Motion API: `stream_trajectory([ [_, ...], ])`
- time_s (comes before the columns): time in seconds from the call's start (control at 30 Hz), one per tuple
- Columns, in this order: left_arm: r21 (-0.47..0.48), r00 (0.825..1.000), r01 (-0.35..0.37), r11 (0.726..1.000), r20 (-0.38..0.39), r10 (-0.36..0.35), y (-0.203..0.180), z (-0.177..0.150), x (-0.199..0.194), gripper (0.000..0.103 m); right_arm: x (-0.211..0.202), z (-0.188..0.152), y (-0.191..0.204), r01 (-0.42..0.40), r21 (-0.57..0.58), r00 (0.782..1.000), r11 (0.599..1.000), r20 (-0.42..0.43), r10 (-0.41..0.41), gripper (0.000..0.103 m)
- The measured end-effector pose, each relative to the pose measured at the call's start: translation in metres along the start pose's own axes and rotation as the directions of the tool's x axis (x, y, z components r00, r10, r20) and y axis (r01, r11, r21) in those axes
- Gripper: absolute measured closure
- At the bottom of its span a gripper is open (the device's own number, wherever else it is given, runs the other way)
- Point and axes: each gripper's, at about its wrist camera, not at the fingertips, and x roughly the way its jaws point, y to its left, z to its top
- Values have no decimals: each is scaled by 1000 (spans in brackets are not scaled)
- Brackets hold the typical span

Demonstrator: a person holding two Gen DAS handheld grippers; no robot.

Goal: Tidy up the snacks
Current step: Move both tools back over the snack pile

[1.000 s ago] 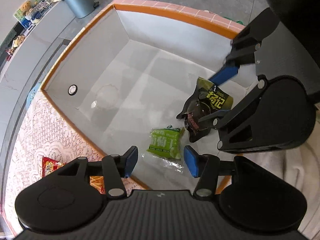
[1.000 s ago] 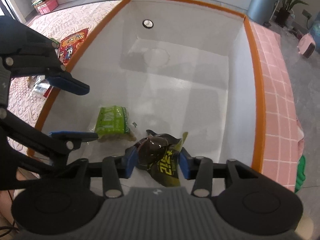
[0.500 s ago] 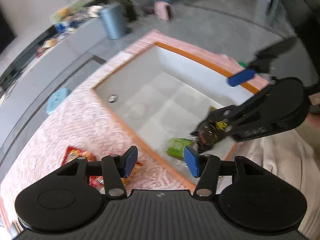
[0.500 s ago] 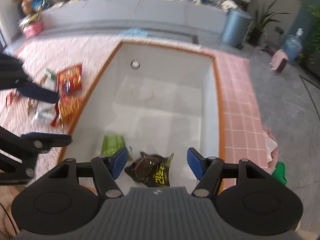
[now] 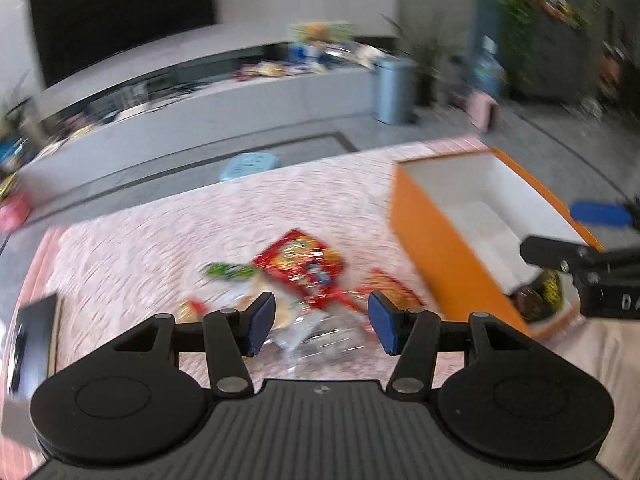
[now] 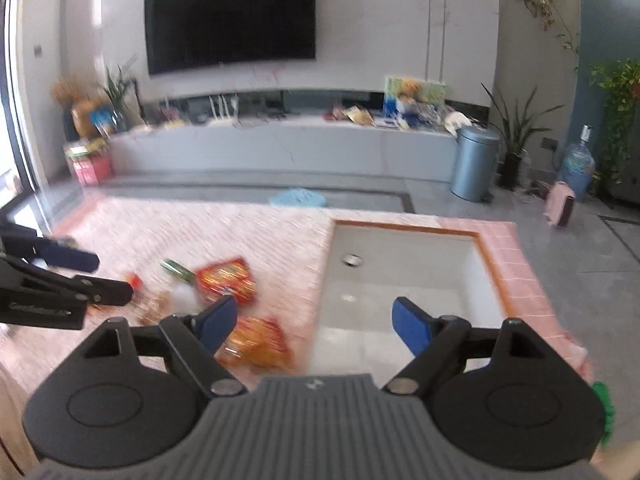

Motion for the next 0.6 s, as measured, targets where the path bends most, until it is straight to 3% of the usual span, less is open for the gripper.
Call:
stream_trajectory([
  [0.13,-68,999,-24,997,37,26,24,-20,-9,40,9,-11,31,-10,25,999,1000,51,9,23],
  [0.2,-73,999,-26,997,44,29,32,-29,-9,40,15,-19,49,-15,24,998,1000,54,14,30],
  [0.37,-85,1000,-7,996,11,8,46,-49,4,40,42,-39,84,-62,-43,998,997,-18,61,31],
  [0.6,-114,998,-42,993,-47,37,64,-58,34,35,80,-47,93,-63,-49,994,997,-97,58,35],
])
